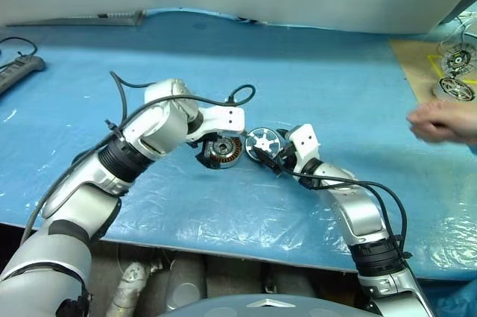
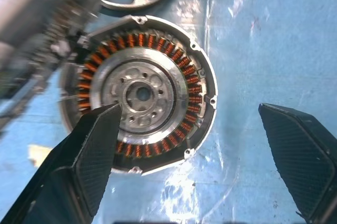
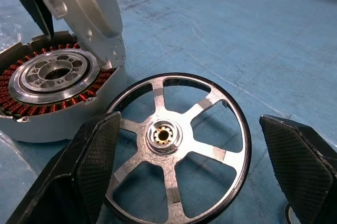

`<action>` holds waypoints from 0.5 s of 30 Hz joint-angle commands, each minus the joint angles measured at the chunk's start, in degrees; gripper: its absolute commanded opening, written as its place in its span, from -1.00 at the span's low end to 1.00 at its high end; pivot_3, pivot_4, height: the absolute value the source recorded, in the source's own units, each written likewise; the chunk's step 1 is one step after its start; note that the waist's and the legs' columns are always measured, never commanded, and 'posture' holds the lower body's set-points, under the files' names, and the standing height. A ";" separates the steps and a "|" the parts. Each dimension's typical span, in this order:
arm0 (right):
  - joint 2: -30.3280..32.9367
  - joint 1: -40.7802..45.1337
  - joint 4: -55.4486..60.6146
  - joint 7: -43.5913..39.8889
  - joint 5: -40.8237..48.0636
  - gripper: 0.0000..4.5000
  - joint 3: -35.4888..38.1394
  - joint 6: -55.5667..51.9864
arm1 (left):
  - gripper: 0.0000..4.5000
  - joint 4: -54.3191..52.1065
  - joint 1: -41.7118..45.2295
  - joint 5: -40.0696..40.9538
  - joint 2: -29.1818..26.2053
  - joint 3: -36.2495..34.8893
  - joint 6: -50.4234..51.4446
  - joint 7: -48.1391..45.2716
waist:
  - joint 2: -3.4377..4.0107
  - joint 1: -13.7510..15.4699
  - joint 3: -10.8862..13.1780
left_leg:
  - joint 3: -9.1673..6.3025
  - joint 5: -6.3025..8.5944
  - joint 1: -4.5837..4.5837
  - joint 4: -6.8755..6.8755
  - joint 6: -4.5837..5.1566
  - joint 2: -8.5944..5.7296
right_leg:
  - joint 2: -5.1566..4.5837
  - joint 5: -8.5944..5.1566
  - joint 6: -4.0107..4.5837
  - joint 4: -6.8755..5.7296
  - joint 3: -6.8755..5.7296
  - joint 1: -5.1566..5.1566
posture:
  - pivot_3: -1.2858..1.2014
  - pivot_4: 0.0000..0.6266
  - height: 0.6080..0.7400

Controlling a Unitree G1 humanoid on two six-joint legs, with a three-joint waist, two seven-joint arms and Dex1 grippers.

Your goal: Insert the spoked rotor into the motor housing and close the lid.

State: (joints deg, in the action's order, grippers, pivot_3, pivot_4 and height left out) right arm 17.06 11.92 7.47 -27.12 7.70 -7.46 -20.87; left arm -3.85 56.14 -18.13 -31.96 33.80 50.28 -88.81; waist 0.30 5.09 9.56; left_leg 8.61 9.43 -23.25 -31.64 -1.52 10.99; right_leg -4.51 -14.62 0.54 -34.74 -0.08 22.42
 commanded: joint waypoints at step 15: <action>1.28 -4.76 6.09 0.36 3.01 1.00 6.01 1.00 | 0.98 -24.36 -37.93 26.07 4.04 -34.99 -2.46 21.87 | 0.16 -1.25 0.14 | 0.01 0.01 -0.01 0.00 0.00 0.04 | 0.03 -0.03 0.05 0.04 -0.03 -0.02 | 0.03 -0.52 1.00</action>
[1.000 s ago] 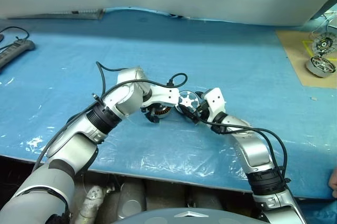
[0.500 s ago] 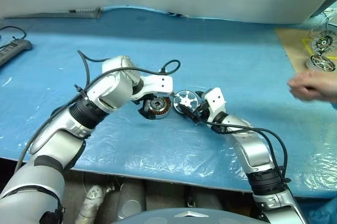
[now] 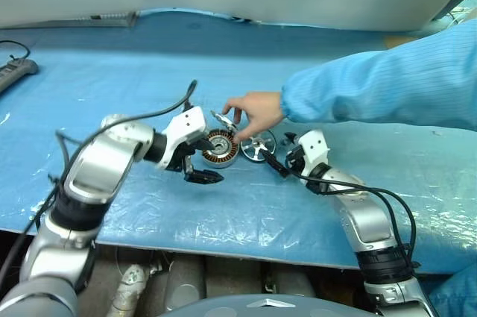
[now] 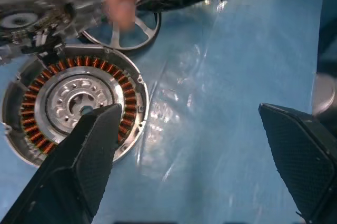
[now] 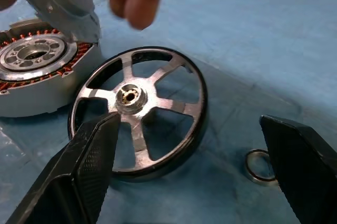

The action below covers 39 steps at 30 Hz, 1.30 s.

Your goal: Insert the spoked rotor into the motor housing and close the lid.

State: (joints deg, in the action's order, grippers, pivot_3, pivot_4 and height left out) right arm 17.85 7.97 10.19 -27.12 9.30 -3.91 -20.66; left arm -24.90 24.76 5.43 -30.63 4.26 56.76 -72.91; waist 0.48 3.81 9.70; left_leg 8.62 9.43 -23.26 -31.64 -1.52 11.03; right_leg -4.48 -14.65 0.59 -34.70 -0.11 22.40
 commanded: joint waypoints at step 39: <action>0.84 -2.13 4.30 0.46 0.09 1.00 1.46 0.26 | 0.98 6.90 -10.79 4.53 3.26 -3.17 -32.52 30.83 | -0.02 0.19 -0.01 | 0.07 0.00 0.13 -0.68 0.03 0.47 | 0.16 0.03 -0.07 -0.40 0.13 -0.11 | 0.03 -0.52 1.00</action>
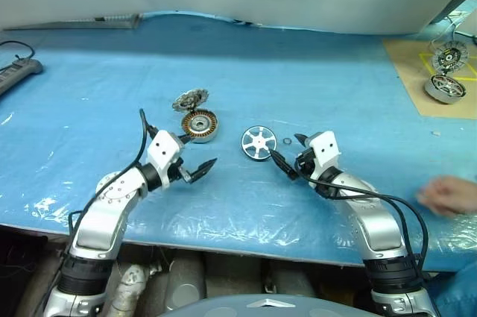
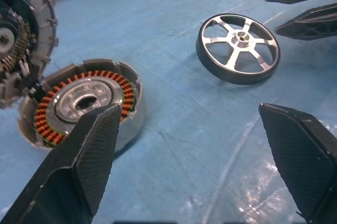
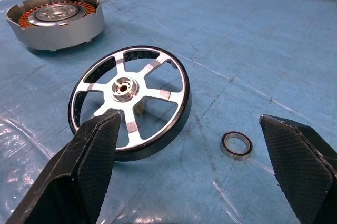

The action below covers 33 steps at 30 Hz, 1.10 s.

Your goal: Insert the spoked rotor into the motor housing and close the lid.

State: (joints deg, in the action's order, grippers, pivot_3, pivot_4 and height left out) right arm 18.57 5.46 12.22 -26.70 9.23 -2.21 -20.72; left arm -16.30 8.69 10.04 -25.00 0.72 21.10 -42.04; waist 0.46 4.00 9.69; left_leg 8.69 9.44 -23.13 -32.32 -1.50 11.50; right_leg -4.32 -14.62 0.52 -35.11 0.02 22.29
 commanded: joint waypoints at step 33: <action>0.53 6.44 -4.02 -2.73 -0.09 1.00 -1.50 2.08 | 0.98 38.23 61.15 -18.57 -10.12 40.06 25.65 -33.24 | 0.02 0.29 0.00 | -0.04 -0.02 -0.09 -0.28 -0.02 -0.24 | -0.05 -0.01 0.06 -0.54 -0.01 0.10 | 0.03 -0.52 1.00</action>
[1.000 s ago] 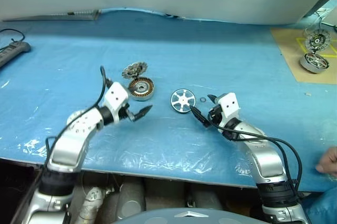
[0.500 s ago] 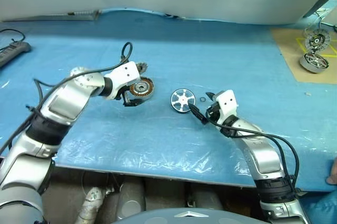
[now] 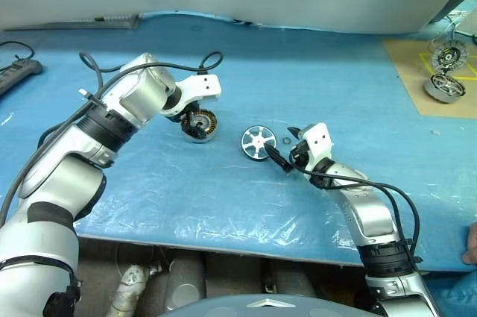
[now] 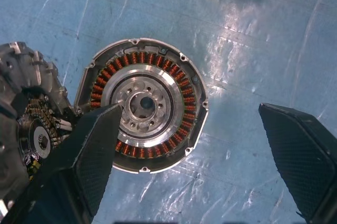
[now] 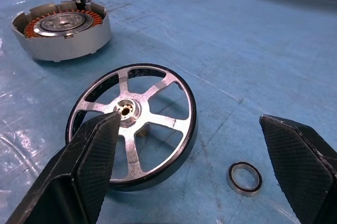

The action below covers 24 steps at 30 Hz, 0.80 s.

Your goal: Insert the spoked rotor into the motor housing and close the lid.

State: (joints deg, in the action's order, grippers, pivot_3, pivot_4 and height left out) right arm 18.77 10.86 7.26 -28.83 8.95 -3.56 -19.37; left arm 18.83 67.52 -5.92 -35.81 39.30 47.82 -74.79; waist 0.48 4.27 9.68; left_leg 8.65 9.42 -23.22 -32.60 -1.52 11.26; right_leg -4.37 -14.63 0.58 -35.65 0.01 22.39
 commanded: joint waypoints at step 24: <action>-0.14 1.98 0.35 -0.75 -0.31 1.00 -1.30 0.71 | 0.98 12.35 2.22 -9.85 6.03 1.52 -5.96 -3.47 | -0.02 1.17 0.01 | -0.01 0.00 -0.02 0.00 0.01 0.02 | -0.01 0.00 0.03 0.02 -0.03 -0.01 | 0.03 -0.52 1.00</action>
State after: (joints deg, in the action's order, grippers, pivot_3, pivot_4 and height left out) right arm 18.72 12.19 6.54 -29.81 8.81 -4.83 -19.39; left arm 30.91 68.09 -14.84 -29.65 42.16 42.66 -78.49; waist 0.46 5.44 9.69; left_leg 8.64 9.42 -23.24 -32.60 -1.51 11.28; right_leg -4.38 -14.63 0.61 -35.63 -0.02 22.37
